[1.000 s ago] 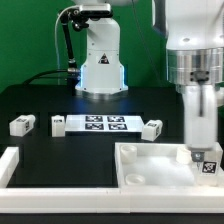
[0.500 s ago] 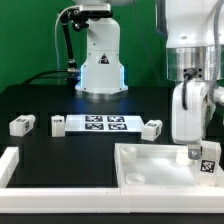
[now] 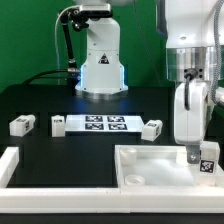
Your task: Assemble square table
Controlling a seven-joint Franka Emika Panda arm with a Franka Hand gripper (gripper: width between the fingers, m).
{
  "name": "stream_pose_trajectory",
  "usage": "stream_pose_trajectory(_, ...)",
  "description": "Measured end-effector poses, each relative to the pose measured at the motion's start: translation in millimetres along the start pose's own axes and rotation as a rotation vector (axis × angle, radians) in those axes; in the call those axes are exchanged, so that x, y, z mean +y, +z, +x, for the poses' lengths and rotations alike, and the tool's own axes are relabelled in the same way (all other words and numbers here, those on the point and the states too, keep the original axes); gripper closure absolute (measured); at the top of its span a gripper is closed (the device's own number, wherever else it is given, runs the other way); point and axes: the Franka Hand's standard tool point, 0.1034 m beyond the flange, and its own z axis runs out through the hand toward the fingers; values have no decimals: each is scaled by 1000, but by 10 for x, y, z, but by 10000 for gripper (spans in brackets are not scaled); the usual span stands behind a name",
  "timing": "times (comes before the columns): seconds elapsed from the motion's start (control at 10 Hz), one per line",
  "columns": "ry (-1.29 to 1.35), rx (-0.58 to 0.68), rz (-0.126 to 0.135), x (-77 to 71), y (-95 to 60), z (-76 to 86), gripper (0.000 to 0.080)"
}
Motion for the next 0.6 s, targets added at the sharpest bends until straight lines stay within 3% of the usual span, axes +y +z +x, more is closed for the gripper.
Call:
stream_pose_trajectory(0.3,-29,-31,17,85,-340,42,152)
stream_pose_trajectory(0.6,-30,-26,13,90,-292,50,151)
